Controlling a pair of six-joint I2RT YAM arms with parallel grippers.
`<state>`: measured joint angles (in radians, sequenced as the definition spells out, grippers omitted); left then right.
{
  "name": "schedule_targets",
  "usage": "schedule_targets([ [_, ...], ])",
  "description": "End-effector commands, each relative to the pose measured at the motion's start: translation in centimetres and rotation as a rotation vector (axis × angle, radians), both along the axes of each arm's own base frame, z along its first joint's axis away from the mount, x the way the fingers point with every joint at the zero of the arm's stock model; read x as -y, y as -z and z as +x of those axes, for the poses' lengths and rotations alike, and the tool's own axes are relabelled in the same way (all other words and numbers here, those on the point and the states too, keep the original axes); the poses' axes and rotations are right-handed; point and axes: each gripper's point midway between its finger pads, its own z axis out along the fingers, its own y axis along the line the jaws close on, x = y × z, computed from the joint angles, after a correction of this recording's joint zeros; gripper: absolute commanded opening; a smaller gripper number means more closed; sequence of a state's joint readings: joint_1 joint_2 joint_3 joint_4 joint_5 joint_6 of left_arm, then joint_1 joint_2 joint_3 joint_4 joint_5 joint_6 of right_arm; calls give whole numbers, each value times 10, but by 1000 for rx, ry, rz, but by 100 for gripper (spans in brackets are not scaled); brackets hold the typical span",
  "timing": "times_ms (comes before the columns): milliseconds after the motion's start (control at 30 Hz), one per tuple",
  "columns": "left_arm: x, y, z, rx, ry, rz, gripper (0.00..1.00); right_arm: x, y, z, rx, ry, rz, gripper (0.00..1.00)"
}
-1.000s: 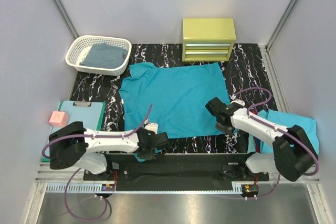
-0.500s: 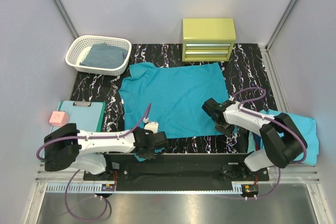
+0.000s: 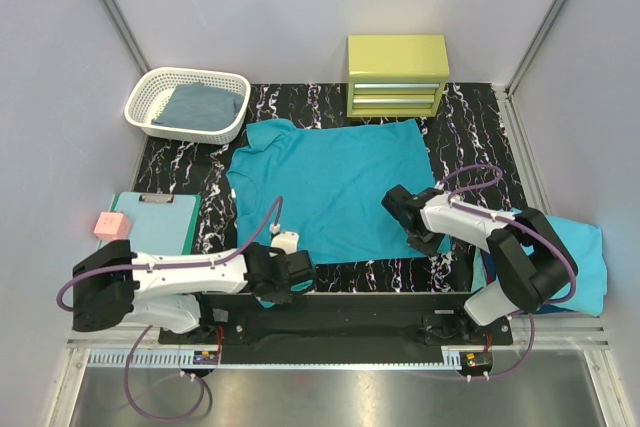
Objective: Fold and stack the t-shirts
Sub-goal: Fold the tshirt
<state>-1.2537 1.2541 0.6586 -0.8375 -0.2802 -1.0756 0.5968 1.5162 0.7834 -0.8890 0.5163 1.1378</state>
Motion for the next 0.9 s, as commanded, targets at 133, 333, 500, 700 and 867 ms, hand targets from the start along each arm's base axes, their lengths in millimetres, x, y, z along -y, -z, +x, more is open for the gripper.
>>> schedule_targets([
  [133, -3, -8, 7, 50, 31, 6, 0, 10, -10, 1, 56, 52, -47, 0],
  [333, 1, -28, 16, 103, 36, -22, 0, 10, -44, 7, 157, 43, -27, 0],
  [500, 3, -57, 29, 177, 19, -40, 0, 11, -74, 15, 219, 20, -26, 0],
  [700, -2, -71, 40, 214, -22, -29, 0, 6, -79, 19, 223, 3, -12, 0],
  [867, -14, -79, 56, 244, -96, -22, 0, 2, -82, 27, 231, -28, -11, 0],
])
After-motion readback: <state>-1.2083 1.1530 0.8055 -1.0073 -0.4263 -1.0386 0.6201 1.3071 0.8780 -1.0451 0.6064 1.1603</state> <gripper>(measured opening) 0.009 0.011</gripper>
